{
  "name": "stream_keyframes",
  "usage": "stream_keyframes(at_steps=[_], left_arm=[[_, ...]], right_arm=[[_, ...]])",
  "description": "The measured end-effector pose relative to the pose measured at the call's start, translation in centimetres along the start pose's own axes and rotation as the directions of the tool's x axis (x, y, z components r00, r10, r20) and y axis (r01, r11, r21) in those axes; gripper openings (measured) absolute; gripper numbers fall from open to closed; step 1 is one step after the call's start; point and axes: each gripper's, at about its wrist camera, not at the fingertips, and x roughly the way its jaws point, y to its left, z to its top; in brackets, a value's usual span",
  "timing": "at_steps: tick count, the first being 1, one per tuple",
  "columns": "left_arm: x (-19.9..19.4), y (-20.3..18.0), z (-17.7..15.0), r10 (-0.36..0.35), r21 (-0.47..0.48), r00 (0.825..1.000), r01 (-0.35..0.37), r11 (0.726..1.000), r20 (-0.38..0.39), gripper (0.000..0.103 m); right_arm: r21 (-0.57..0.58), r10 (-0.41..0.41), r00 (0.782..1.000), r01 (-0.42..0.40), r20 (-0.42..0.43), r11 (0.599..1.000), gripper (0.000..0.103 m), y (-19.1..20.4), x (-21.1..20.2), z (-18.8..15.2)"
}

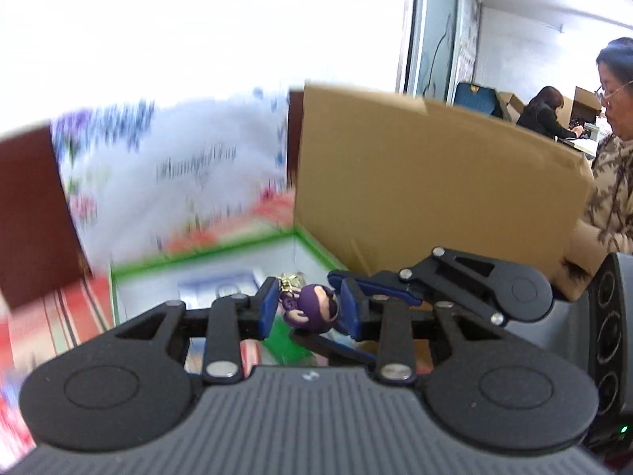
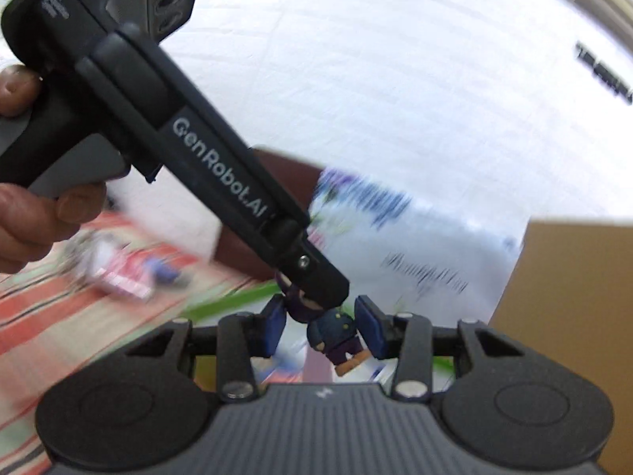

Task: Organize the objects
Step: 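Lower the keychain into the green box and open the grippers, then grasp the white-and-red plastic bag pack with the right gripper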

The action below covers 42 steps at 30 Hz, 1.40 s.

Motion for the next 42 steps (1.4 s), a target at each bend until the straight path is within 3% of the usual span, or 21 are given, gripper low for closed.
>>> stream_keyframes(at_steps=[4, 9, 11, 13, 18, 24, 31, 36, 42], left_arm=[[2.4, 0.9, 1.2, 0.010, 0.004, 1.000, -0.010, 1.000, 0.010, 0.037], [5.1, 2.1, -1.2, 0.023, -0.025, 0.997, -0.025, 0.999, -0.079, 0.037], [6.2, 2.6, -2.6, 0.076, -0.027, 0.989, -0.080, 0.996, -0.130, 0.037], [6.3, 3.5, -3.6, 0.081, -0.053, 0.984, -0.090, 0.994, -0.156, 0.037], [4.9, 5.1, -5.0, 0.099, -0.129, 0.982, -0.121, 0.984, -0.164, 0.039], [2.0, 4.8, -7.2, 0.146, -0.131, 0.976, -0.168, 0.977, -0.161, 0.042], [-3.1, 5.2, -11.7, 0.210, -0.153, 0.965, -0.234, 0.960, -0.158, 0.045], [-6.2, 7.9, -16.5, 0.276, -0.211, 0.933, -0.325, 0.922, -0.233, 0.045], [-11.4, 13.4, -21.2, 0.394, -0.342, 0.880, -0.468, 0.815, -0.267, 0.045]], right_arm=[[0.036, -0.039, 0.999, 0.039, 0.012, 0.999, 0.039, -1.5, 3.1, 0.4], [0.074, -0.026, 0.996, 0.033, -0.085, 0.997, 0.040, -0.9, 6.7, -2.7], [0.062, -0.031, 0.989, 0.041, -0.146, 0.997, 0.051, -0.1, 7.6, -4.1], [0.084, -0.023, 0.989, 0.035, -0.147, 0.996, 0.057, 0.4, 7.4, -4.8], [0.178, -0.008, 0.988, 0.036, -0.156, 0.983, 0.058, 0.8, 5.6, -5.7], [0.265, 0.007, 0.988, 0.035, -0.156, 0.964, 0.064, 1.5, 3.1, -5.8], [0.325, 0.093, 0.980, -0.030, -0.179, 0.945, 0.064, 3.9, 1.1, -5.3], [0.329, 0.228, 0.944, -0.144, -0.236, 0.933, 0.064, 7.8, 2.0, -5.6], [0.288, 0.387, 0.885, -0.312, -0.259, 0.905, 0.067, 13.3, 4.6, -3.9]])
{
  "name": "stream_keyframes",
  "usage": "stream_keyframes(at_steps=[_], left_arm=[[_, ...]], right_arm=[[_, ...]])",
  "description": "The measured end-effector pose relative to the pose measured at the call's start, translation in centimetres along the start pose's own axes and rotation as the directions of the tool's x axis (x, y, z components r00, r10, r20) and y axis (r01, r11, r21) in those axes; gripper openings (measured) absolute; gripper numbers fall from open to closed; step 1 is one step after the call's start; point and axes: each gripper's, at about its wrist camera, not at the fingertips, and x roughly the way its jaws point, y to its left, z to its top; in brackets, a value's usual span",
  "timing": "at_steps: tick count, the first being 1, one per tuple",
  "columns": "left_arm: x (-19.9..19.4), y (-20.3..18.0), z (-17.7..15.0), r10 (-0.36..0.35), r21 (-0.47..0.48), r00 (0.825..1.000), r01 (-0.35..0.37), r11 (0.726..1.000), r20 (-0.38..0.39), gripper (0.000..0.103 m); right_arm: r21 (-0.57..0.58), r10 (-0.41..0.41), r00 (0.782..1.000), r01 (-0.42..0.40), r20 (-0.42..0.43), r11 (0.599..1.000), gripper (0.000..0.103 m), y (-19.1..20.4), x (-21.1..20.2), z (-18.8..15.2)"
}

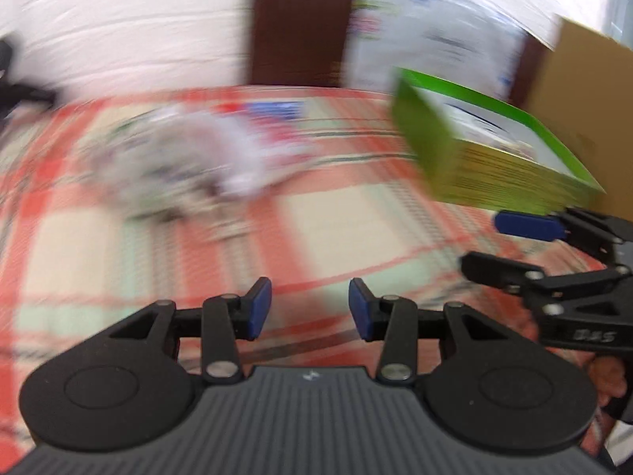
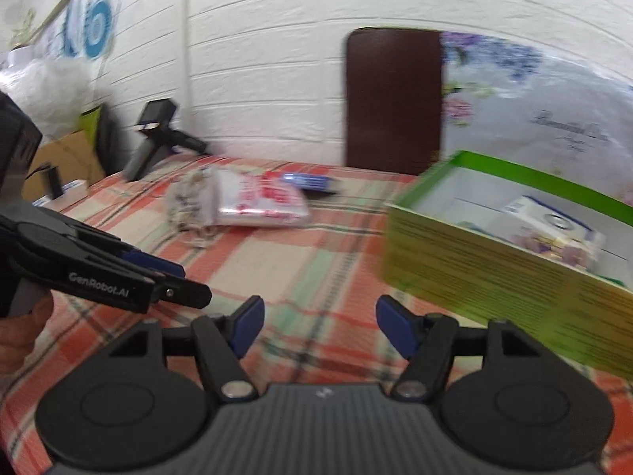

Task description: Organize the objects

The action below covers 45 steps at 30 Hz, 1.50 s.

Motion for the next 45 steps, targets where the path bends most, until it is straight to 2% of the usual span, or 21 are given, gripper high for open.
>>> stream_keyframes(at_steps=[3, 7, 10, 12, 14, 17, 20, 24, 29, 32, 35, 36, 38, 42, 45], left_arm=[[-1.3, 3.9, -0.5, 0.030, -0.105, 0.999, -0.026, 0.994, 0.036, 0.045], [-2.6, 7.3, -1.1, 0.003, -0.211, 0.998, 0.011, 0.977, 0.067, 0.045], [-2.8, 8.0, -1.4, -0.024, -0.227, 0.997, 0.041, 0.973, 0.079, 0.045], [-2.9, 8.2, -1.4, -0.034, -0.221, 0.996, 0.052, 0.974, 0.084, 0.045], [-2.8, 8.3, -1.6, -0.044, -0.220, 0.995, 0.063, 0.973, 0.089, 0.045], [-2.9, 8.8, -1.7, -0.058, -0.230, 0.994, 0.079, 0.970, 0.097, 0.046], [-2.9, 9.0, -1.6, -0.067, -0.244, 0.993, 0.090, 0.966, 0.099, 0.046], [-3.1, 8.6, -1.5, -0.072, -0.252, 0.993, 0.093, 0.963, 0.090, 0.046], [-3.1, 6.9, -1.8, -0.147, -0.229, 0.987, 0.157, 0.961, 0.059, 0.046], [-3.2, 4.6, -2.0, -0.206, -0.201, 0.978, 0.208, 0.957, 0.033, 0.047], [-3.3, 2.3, -2.2, -0.264, -0.181, 0.965, 0.261, 0.948, 0.008, 0.059], [-3.4, 1.6, -2.3, -0.280, -0.171, 0.960, 0.276, 0.946, 0.003, 0.059], [-3.6, 0.3, -2.3, -0.306, -0.150, 0.952, 0.301, 0.942, -0.007, 0.059], [-3.8, -1.1, -2.1, -0.345, -0.151, 0.938, 0.337, 0.929, -0.029, 0.059], [-3.5, -2.1, -1.8, -0.387, -0.172, 0.920, 0.373, 0.912, -0.056, 0.067]], right_arm=[[-0.033, 0.080, 0.997, -0.080, -0.005, 0.996, 0.080, 1.8, 3.0, 2.3], [0.094, 0.151, 0.989, -0.151, 0.007, 0.984, 0.092, 1.6, 8.2, 6.5], [0.178, 0.206, 0.978, -0.201, -0.014, 0.963, 0.100, 0.8, 12.4, 9.0], [0.173, 0.209, 0.977, -0.200, -0.034, 0.964, 0.103, 0.8, 15.2, 10.0], [0.153, 0.221, 0.970, -0.203, -0.105, 0.967, 0.103, 0.8, 18.2, 10.1], [0.199, 0.257, 0.956, -0.227, -0.139, 0.953, 0.102, 0.5, 20.0, 9.4], [0.160, 0.241, 0.960, -0.218, -0.140, 0.963, 0.098, 1.2, 18.5, 8.9], [0.032, 0.154, 0.976, -0.151, -0.154, 0.988, 0.096, 2.7, 14.1, 6.2], [-0.009, 0.099, 0.984, -0.101, -0.148, 0.995, 0.096, 3.2, 6.9, 2.0], [0.034, 0.062, 0.988, -0.058, -0.145, 0.998, 0.096, 2.9, 3.1, -0.3], [0.097, 0.008, 0.989, 0.006, -0.148, 0.995, 0.097, 2.9, 0.2, -2.0], [0.099, -0.009, 0.989, 0.023, -0.148, 0.995, 0.098, 3.2, -0.6, -2.5], [0.092, -0.002, 0.989, 0.015, -0.145, 0.996, 0.103, 3.7, -2.0, -3.4], [0.023, 0.013, 0.994, -0.011, -0.106, 1.000, 0.103, 3.9, -3.9, -3.9], [-0.011, 0.035, 0.994, -0.036, -0.103, 0.999, 0.103, 3.7, -4.4, -4.2]])
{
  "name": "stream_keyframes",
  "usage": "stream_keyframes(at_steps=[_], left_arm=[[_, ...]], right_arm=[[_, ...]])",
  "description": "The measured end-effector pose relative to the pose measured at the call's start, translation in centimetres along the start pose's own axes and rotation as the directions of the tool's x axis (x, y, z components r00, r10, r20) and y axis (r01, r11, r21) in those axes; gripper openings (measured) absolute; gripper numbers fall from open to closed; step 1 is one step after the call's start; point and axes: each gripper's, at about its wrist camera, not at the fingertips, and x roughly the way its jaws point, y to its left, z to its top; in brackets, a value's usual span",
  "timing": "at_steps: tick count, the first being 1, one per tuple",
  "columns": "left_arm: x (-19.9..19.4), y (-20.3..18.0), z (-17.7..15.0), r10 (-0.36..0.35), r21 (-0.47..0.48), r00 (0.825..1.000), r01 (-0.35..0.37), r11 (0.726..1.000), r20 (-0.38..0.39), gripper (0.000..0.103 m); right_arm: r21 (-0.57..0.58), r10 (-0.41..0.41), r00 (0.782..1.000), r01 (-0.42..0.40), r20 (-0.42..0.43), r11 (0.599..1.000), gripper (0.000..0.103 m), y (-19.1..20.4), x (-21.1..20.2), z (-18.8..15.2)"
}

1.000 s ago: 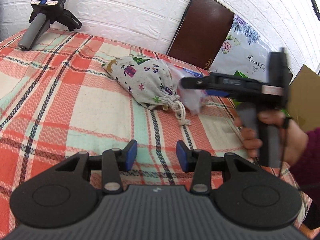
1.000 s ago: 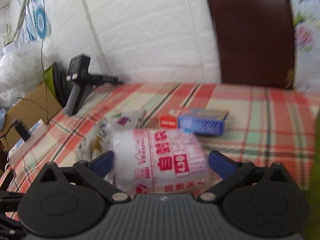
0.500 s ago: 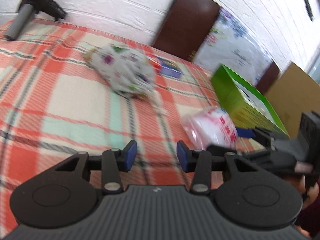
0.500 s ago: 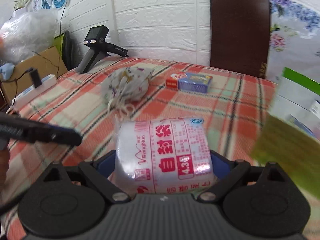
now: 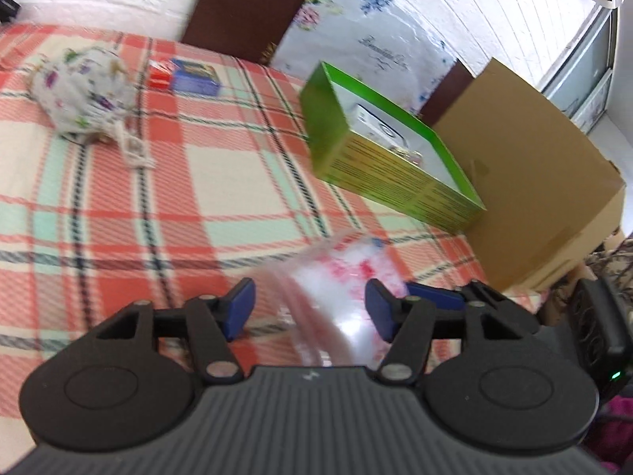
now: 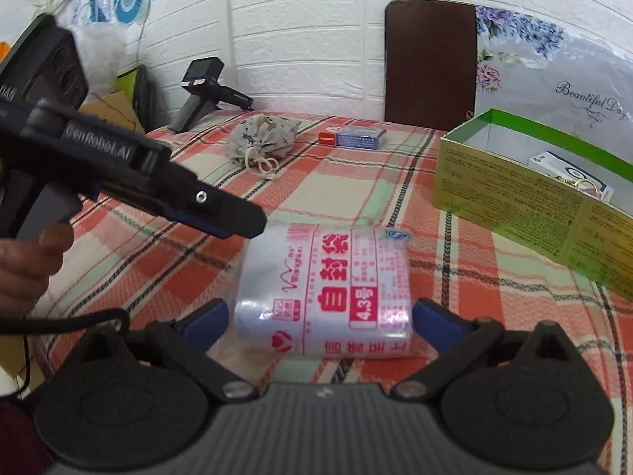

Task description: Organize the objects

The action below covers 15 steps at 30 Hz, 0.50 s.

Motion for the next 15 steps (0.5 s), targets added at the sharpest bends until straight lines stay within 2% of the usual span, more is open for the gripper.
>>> stream_keyframes(at_steps=[3, 6, 9, 13, 15], left_arm=[[1.0, -1.3, -0.4, -0.020, 0.011, 0.999, 0.020, 1.000, -0.043, 0.068], [3.2, -2.2, -0.8, 0.030, 0.033, 0.995, -0.027, 0.999, -0.099, 0.065], [4.1, -3.5, -0.7, 0.071, 0.086, 0.992, -0.062, 0.994, -0.101, 0.063], [5.9, -5.1, 0.1, 0.061, 0.119, 0.989, -0.045, 0.992, -0.134, 0.063], [7.2, -6.3, 0.3, 0.045, 0.147, 0.987, -0.022, 0.989, -0.154, 0.063]], right_arm=[[-0.031, 0.018, 1.000, -0.018, 0.003, 0.999, 0.103, -0.4, 0.2, -0.3], [-0.026, 0.046, 0.999, -0.046, -0.007, 0.999, 0.102, -0.3, 0.8, -0.6], [-0.041, 0.038, 0.999, -0.038, 0.005, 0.998, 0.094, -0.6, 0.2, -0.8], [0.016, 0.002, 1.000, -0.002, 0.010, 1.000, 0.074, -2.3, -1.2, -1.3], [0.044, -0.034, 0.999, 0.033, 0.013, 0.998, 0.070, -3.2, -2.1, -1.9]])
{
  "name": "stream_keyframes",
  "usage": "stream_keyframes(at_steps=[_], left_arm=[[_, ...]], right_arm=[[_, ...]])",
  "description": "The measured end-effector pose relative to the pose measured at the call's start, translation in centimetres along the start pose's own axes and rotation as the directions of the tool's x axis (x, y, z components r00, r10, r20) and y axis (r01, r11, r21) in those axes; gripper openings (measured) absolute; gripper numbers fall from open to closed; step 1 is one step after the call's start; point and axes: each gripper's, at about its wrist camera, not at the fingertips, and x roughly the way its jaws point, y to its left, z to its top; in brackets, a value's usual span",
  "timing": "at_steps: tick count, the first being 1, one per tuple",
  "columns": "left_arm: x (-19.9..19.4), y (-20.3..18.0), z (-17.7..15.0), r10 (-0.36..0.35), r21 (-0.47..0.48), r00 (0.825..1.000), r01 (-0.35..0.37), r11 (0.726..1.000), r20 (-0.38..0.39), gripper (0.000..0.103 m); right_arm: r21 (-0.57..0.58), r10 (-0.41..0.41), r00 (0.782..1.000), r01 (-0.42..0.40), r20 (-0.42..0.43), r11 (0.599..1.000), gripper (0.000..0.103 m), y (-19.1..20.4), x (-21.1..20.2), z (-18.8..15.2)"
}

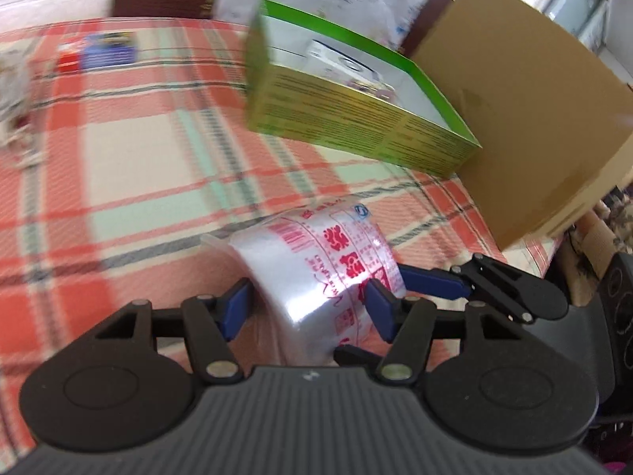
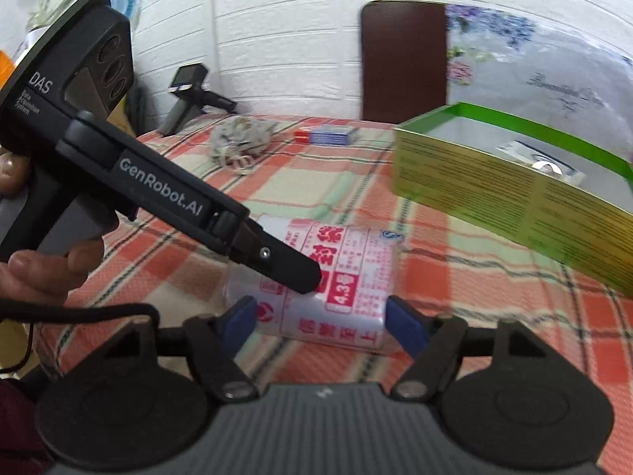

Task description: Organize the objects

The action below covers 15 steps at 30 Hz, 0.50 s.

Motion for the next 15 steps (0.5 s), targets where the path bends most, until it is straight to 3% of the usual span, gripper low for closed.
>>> stream_keyframes(at_steps=[2, 6, 9, 15], left_arm=[[1.4, -1.6, 0.5, -0.019, 0.048, 1.000, 0.020, 0.999, -0.024, 0.063], [4.2, -5.0, 1.4, -0.063, 0.154, 0.996, 0.073, 0.985, -0.067, 0.065], [5.6, -6.6, 2.1, -0.070, 0.221, 0.994, 0.086, 0.972, -0.080, 0.066], [6.5, -7.5, 2.6, -0.072, 0.244, 0.993, 0.093, 0.965, -0.093, 0.067]], right_arm=[[0.026, -0.041, 0.999, 0.041, 0.000, 0.999, 0.071, -0.9, -0.9, -0.7], [0.065, -0.101, 0.995, 0.101, 0.002, 0.993, 0.085, -2.5, -2.7, -2.1], [0.056, -0.136, 0.991, 0.136, 0.005, 0.989, 0.087, -3.4, -3.7, -3.2], [0.075, -0.144, 0.989, 0.143, 0.010, 0.987, 0.089, -5.2, -3.0, -4.0]])
